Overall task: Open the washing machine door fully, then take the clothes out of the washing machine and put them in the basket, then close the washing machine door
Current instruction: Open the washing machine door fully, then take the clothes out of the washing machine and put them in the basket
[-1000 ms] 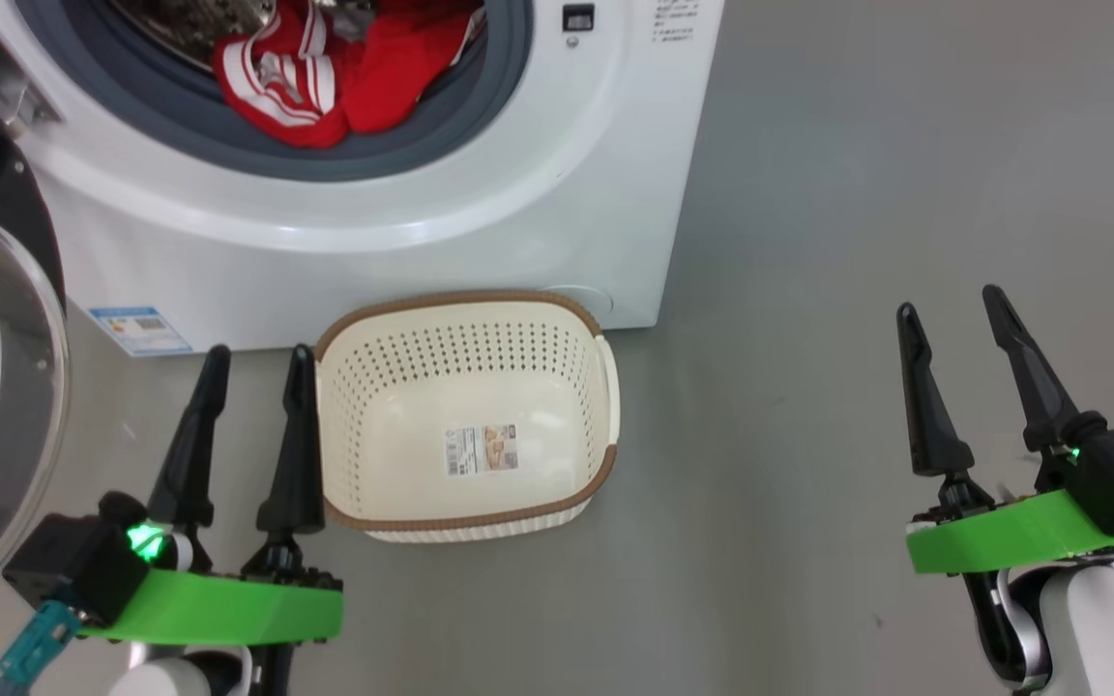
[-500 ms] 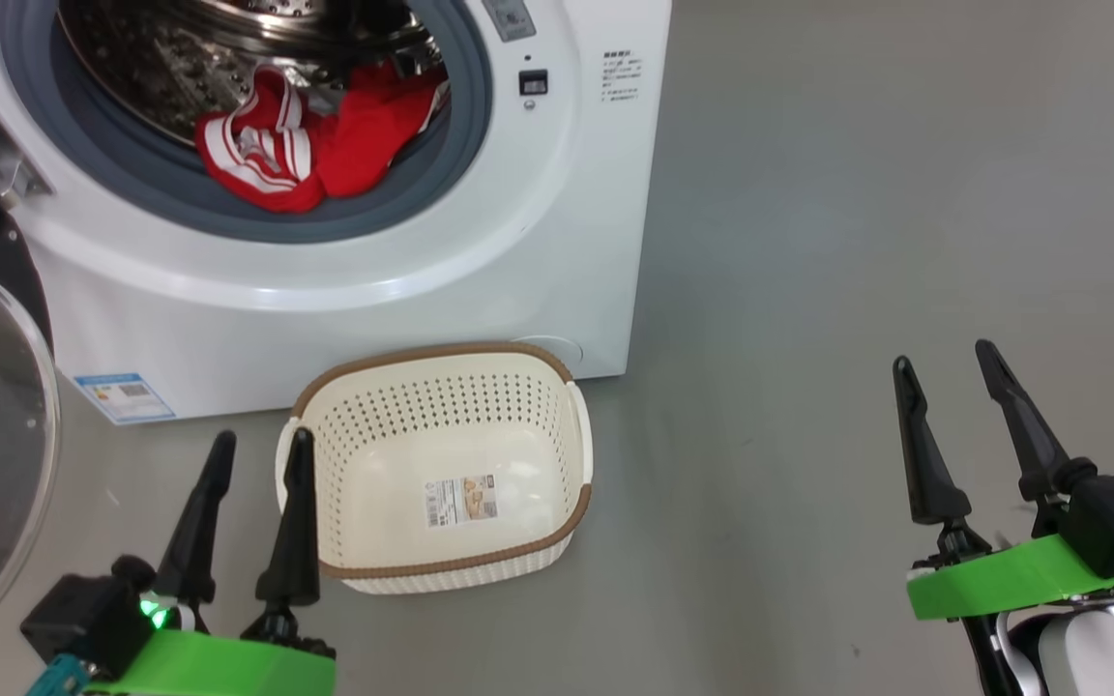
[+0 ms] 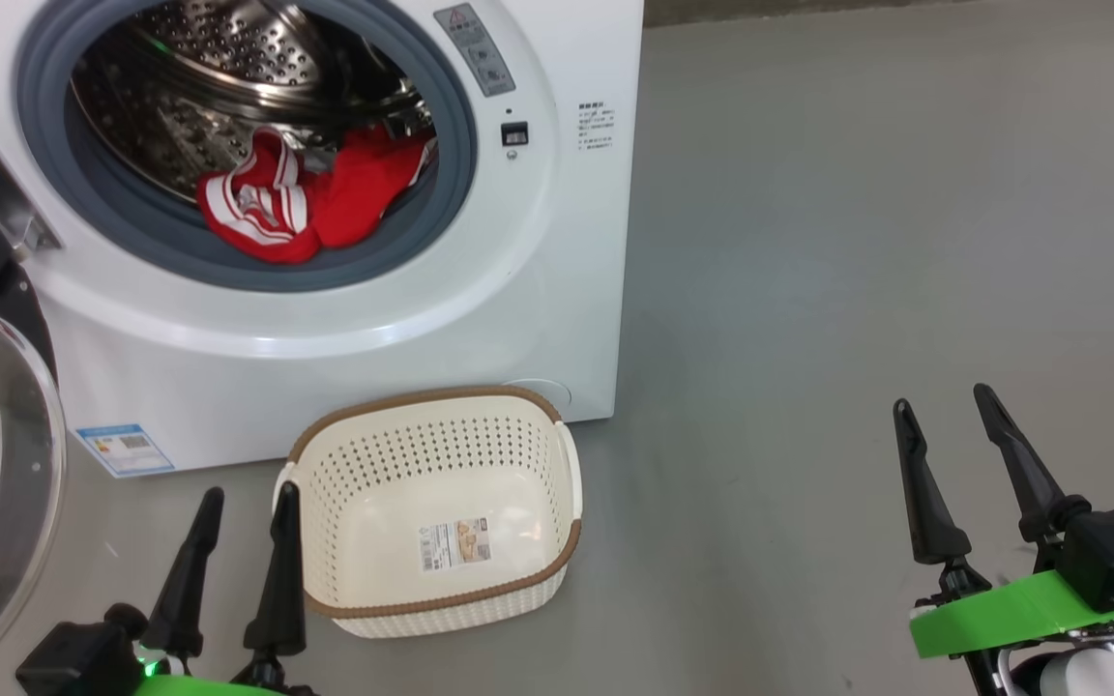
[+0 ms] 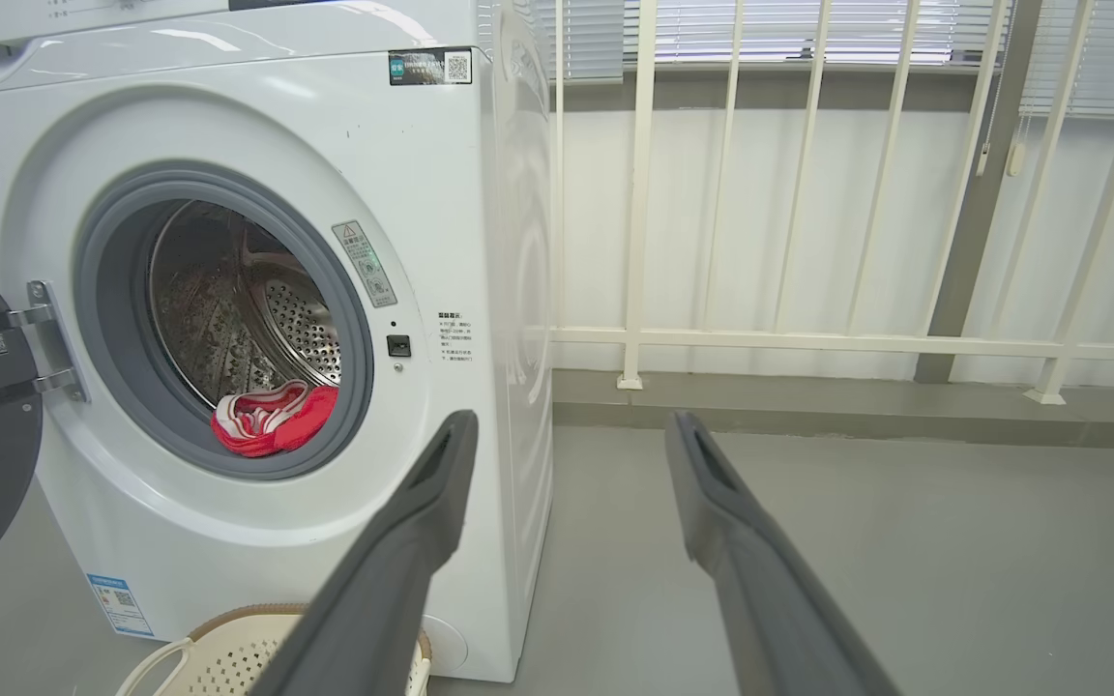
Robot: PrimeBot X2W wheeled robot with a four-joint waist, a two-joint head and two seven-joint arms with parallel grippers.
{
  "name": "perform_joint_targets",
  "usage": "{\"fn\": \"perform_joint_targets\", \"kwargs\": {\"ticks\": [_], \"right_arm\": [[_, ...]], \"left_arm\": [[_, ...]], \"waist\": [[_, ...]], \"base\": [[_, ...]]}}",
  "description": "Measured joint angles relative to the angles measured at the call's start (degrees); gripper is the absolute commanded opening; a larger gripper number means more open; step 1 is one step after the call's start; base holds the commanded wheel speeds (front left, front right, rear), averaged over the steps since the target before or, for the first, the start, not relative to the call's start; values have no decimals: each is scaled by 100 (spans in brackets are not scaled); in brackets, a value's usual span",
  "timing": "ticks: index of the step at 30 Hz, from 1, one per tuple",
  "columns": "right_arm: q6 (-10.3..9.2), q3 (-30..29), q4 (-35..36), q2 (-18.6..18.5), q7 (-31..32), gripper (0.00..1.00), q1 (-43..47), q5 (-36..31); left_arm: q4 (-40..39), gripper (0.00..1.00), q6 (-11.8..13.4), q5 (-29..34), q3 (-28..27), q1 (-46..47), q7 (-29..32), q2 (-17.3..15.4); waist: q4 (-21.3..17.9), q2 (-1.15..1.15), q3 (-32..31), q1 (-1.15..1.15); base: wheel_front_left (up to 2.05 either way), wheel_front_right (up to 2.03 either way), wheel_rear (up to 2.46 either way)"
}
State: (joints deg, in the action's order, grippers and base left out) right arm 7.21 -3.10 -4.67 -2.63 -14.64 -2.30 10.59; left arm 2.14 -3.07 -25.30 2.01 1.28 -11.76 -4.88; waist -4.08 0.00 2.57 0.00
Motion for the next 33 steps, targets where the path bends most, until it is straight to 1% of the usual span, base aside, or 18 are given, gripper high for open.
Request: {"fn": "perform_joint_targets", "kwargs": {"ticks": [5,20,25,33], "right_arm": [[0,-10,1,3,0,100,119,-9],[0,-19,41,16,0,100,132,-18],[0,-19,43,18,0,100,150,-18],[0,-18,45,20,0,100,204,-18]], "left_arm": [[14,100,27,-12,-23,-134,9,-70],[-20,100,87,-25,-48,-243,10,-157],[-23,100,157,-52,-49,-247,10,-165],[-33,100,203,-49,-23,-247,10,-177]], "waist": [[-20,0,-116,0],[26,0,-157,0],[22,0,-145,0],[26,0,-102,0]], "base": [[0,0,0],[0,0,0],[1,-1,0],[66,-66,0]]}}
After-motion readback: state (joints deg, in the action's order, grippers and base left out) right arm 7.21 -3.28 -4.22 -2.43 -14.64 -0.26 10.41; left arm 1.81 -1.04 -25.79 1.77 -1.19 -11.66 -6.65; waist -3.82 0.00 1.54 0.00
